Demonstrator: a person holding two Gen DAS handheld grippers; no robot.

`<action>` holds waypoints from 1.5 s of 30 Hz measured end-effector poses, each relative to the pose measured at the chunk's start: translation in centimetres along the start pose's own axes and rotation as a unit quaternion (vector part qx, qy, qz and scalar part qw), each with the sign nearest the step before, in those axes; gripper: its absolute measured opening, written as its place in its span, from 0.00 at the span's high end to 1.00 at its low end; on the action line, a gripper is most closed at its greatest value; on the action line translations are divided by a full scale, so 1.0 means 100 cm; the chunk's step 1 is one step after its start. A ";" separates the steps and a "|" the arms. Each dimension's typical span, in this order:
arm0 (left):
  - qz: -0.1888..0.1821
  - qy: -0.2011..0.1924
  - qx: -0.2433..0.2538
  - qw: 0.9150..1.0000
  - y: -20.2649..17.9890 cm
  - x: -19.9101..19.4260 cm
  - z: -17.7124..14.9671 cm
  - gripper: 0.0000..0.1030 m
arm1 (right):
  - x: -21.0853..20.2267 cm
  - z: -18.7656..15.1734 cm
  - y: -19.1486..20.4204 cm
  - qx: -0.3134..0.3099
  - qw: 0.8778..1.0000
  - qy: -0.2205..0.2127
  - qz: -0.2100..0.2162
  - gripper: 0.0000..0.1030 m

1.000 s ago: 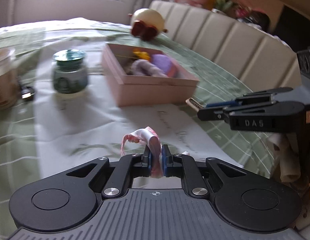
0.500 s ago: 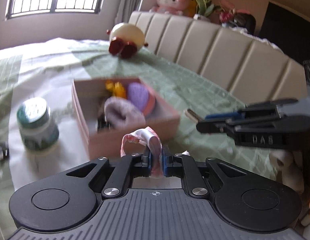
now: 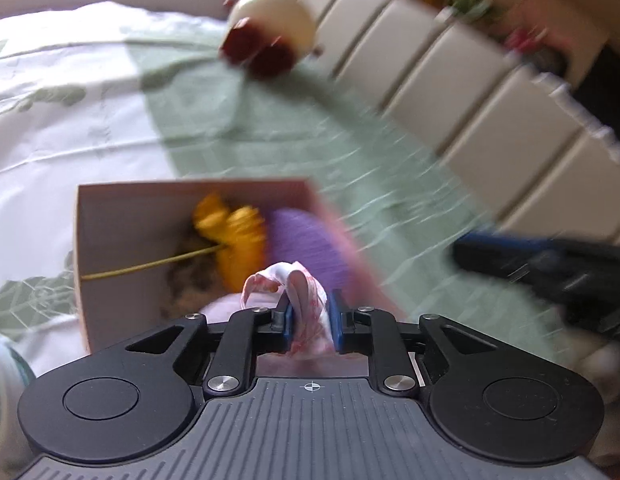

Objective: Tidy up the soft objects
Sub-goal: 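Carry the bow over the box with the left tool while the right tool drops the clip in, then lower the pink bow into the box and open the left tool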

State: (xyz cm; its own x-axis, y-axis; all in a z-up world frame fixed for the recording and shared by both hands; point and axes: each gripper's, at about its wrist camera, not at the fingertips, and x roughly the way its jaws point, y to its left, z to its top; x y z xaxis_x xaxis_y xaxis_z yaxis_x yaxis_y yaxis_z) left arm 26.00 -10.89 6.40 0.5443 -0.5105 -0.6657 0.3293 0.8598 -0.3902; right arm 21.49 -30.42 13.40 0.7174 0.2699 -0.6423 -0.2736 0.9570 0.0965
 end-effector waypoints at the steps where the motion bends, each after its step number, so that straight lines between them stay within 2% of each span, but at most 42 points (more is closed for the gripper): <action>1: 0.022 0.010 0.006 1.000 0.003 0.008 0.000 0.81 | 0.008 0.003 -0.003 0.005 1.000 0.008 0.004 0.81; 2: 0.029 0.014 0.010 0.999 0.006 0.012 -0.001 0.83 | 0.016 0.005 -0.005 0.011 1.000 0.015 0.011 0.81; 5: 0.003 0.004 0.005 1.000 0.017 0.007 -0.006 0.82 | 0.038 0.003 -0.003 0.018 0.998 0.041 0.037 0.81; 9: -0.030 0.002 -0.004 1.000 0.026 -0.009 -0.008 0.82 | 0.061 -0.005 -0.001 0.045 0.993 0.079 0.075 0.71; 12: -0.071 -0.004 -0.068 0.995 0.040 -0.024 -0.005 0.81 | 0.054 -0.013 -0.001 0.049 0.993 0.077 0.073 0.70; 14: -0.110 0.000 -0.126 0.986 0.051 -0.030 -0.005 0.81 | 0.037 -0.021 0.000 0.036 0.995 0.058 0.072 0.65; 16: -0.123 0.002 -0.142 0.982 0.053 -0.034 -0.006 0.81 | 0.011 -0.035 0.001 0.006 0.997 0.031 0.064 0.48; 17: -0.111 0.005 -0.131 0.985 0.050 -0.035 -0.005 0.81 | 0.001 -0.043 0.002 -0.007 0.998 0.023 0.063 0.48; 18: -0.079 0.010 -0.104 0.991 0.042 -0.035 -0.005 0.81 | -0.010 -0.054 0.003 -0.021 0.997 0.019 0.067 0.48; 19: -0.030 0.013 -0.060 0.998 0.030 -0.036 -0.007 0.81 | -0.016 -0.063 0.003 -0.032 0.997 0.022 0.071 0.48; 20: 0.002 0.012 -0.017 1.000 0.019 -0.036 -0.010 0.81 | -0.019 -0.072 0.004 -0.042 0.996 0.029 0.073 0.48; 21: 0.003 0.010 0.005 1.000 0.012 -0.037 -0.012 0.81 | -0.019 -0.082 0.006 -0.053 0.995 0.039 0.070 0.48; 22: -0.017 0.005 -0.001 1.000 0.011 -0.040 -0.012 0.81 | -0.016 -0.092 0.008 -0.062 0.995 0.050 0.062 0.48; 24: -0.066 -0.011 -0.061 0.996 0.017 -0.047 -0.010 0.81 | -0.003 -0.107 0.012 -0.069 0.994 0.076 0.046 0.48; 25: -0.067 -0.014 -0.080 0.994 0.018 -0.049 -0.008 0.81 | 0.004 -0.113 0.012 -0.066 0.993 0.087 0.041 0.48; 27: -0.048 -0.002 -0.102 0.994 0.017 -0.049 -0.005 0.81 | 0.018 -0.123 0.013 -0.061 0.992 0.107 0.036 0.48; 29: -0.025 0.026 -0.117 0.992 0.018 -0.044 -0.006 0.81 | 0.027 -0.127 0.015 -0.061 0.991 0.114 0.027 0.55; 31: -0.015 0.051 -0.108 0.993 0.015 -0.031 -0.011 0.81 | 0.030 -0.131 0.018 -0.065 0.991 0.116 0.013 0.77; 32: -0.025 0.048 -0.113 0.992 0.016 -0.026 -0.013 0.81 | 0.030 -0.131 0.020 -0.069 0.991 0.117 0.008 0.81; 35: -0.065 0.045 -0.151 0.985 0.021 -0.008 -0.022 0.81 | 0.018 -0.130 0.021 -0.074 0.990 0.117 0.006 0.81; 39: -0.047 0.066 -0.151 0.985 0.020 0.014 -0.033 0.81 | -0.006 -0.124 0.016 -0.075 0.992 0.100 0.002 0.81; 45: -0.080 0.041 -0.168 0.982 0.032 0.007 -0.033 0.80 | -0.038 -0.090 0.008 -0.040 0.997 0.060 0.036 0.81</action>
State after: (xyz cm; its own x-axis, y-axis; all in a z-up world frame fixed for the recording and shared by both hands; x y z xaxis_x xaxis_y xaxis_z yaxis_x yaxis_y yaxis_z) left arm 24.87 -8.46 2.58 0.4381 -0.6487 -0.6223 0.1255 0.7296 -0.6723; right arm 12.71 -31.64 9.08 0.6142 0.3175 -0.7225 -0.3751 0.9229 0.0868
